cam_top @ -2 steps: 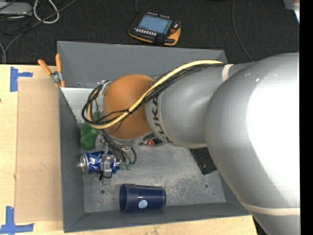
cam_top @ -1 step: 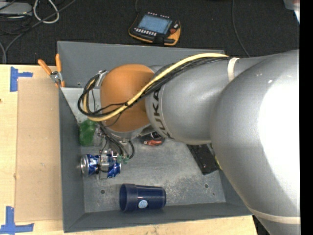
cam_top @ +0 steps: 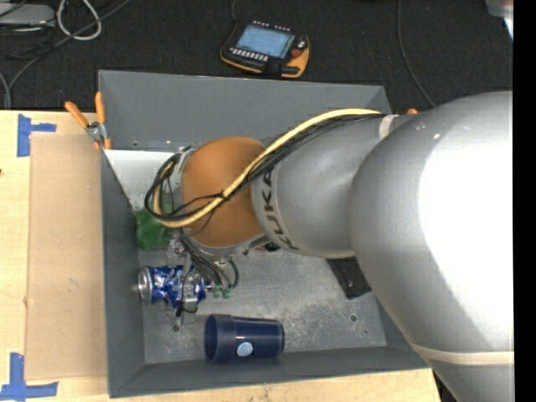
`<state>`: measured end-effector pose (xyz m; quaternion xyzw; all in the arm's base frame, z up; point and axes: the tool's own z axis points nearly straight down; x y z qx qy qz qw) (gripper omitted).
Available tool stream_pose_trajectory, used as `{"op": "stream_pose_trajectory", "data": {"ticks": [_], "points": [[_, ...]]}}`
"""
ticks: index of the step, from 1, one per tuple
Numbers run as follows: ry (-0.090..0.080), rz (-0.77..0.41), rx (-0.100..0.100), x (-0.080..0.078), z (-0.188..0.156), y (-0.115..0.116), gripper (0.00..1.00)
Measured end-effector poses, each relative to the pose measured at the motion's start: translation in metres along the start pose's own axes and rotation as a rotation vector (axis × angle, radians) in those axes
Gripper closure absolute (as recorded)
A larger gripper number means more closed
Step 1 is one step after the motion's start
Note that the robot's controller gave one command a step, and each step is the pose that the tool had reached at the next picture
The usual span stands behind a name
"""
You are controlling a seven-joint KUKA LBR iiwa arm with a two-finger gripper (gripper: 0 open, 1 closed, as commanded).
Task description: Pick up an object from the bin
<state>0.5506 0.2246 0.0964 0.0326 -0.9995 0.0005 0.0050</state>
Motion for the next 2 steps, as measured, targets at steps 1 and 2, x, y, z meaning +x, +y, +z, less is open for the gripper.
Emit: {"op": "stream_pose_trajectory", "data": {"ticks": [1,2], "points": [[-0.012,0.08,-0.004,-0.011,0.028,0.005,0.0],[-0.004,-0.006,-0.003,-0.003,0.026,-0.011,1.0]]}}
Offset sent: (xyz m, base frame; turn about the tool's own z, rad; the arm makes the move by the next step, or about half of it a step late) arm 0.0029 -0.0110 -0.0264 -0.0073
